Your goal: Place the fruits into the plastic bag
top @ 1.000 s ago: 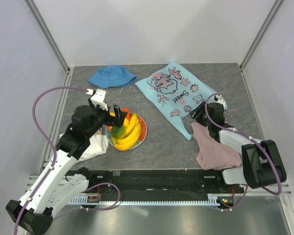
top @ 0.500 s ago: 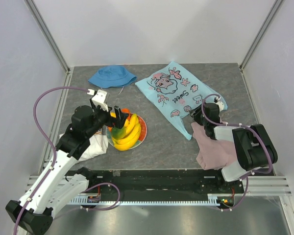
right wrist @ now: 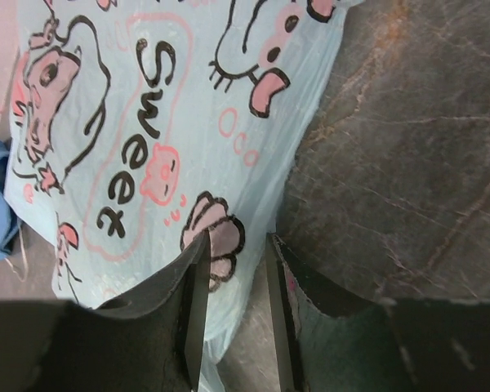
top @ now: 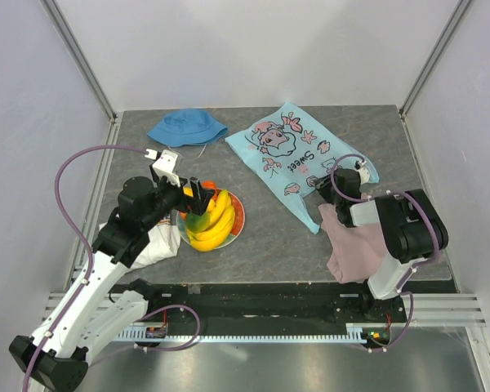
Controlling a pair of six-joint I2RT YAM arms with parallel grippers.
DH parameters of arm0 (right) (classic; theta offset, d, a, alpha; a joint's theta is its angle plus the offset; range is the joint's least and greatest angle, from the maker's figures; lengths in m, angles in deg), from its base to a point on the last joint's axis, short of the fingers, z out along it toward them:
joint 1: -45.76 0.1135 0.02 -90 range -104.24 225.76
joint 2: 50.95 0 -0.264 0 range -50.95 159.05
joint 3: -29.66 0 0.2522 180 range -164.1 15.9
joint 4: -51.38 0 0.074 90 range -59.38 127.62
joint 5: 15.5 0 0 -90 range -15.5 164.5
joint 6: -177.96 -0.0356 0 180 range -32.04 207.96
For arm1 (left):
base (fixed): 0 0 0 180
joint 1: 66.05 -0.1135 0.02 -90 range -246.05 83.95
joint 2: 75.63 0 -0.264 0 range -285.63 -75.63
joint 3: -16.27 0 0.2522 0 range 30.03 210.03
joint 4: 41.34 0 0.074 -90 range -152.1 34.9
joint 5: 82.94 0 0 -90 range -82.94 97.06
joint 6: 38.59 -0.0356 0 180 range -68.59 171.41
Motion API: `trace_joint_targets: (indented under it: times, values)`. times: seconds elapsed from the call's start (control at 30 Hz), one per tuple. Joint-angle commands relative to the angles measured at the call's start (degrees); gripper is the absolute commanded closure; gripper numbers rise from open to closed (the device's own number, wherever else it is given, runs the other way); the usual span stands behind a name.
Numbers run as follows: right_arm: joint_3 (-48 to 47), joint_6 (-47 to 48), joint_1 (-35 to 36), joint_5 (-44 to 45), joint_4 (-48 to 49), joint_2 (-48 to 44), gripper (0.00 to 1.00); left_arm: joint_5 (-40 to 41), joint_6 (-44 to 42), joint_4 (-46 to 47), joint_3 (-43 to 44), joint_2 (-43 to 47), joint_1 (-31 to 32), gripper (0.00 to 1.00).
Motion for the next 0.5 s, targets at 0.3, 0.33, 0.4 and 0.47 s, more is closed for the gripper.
trace_joint_targets:
  times: [0.3,0.33,0.4,0.47]
  values:
    - [-0.37,-0.13,0.07,-1.97,8.21,4.18,1.00,-0.64,-1.72,0.67,-0.63,0.82,-0.07,0.02]
    - [-0.19,0.31,0.07,-2.59,8.91,3.75,1.00,-0.64,-1.72,0.67,-0.63,0.73,-0.07,0.01]
    - [0.34,1.80,0.07,-3.03,11.72,2.34,1.00,-0.55,-1.72,0.76,-0.63,0.73,-0.07,0.01]
    - [0.34,4.95,0.07,-4.43,13.74,0.24,1.00,-0.55,-1.81,0.67,-0.63,0.55,-0.07,0.01]
